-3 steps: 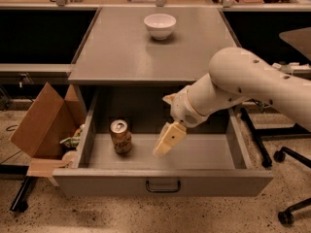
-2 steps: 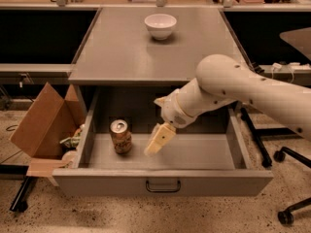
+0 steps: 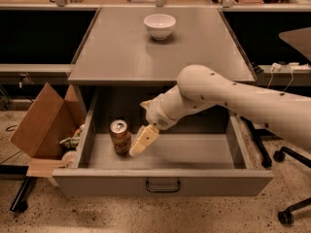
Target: Pick orange can from top drawer and place on counter
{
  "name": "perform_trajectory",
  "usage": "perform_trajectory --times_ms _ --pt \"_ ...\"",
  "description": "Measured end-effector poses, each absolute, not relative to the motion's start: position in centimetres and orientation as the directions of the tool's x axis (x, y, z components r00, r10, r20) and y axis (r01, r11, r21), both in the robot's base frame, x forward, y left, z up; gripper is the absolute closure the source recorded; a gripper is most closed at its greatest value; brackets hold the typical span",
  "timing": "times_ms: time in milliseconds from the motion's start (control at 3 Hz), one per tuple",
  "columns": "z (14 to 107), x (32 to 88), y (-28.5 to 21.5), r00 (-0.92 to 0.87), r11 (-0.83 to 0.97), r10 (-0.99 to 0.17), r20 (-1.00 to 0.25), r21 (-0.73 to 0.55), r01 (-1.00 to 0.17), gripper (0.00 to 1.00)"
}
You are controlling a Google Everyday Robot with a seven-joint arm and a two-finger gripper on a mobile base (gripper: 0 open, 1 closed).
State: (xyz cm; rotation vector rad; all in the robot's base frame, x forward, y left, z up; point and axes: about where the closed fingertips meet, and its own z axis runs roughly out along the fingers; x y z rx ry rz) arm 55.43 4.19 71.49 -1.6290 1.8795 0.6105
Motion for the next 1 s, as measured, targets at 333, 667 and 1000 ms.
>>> perform_trajectory --times_ms 333,667,1000 --pt "71.0 56.0 5.7 -0.077 0.140 -0.717 -0.693 -0.035 -0.990 0.00" --pt "70.4 56.4 7.2 -0.067 0.123 -0.712 -0.699 -0.030 -0.992 0.00" --pt "69.9 56.7 8.2 -0.068 0.116 -0.710 -0.700 -0.021 -0.993 0.00"
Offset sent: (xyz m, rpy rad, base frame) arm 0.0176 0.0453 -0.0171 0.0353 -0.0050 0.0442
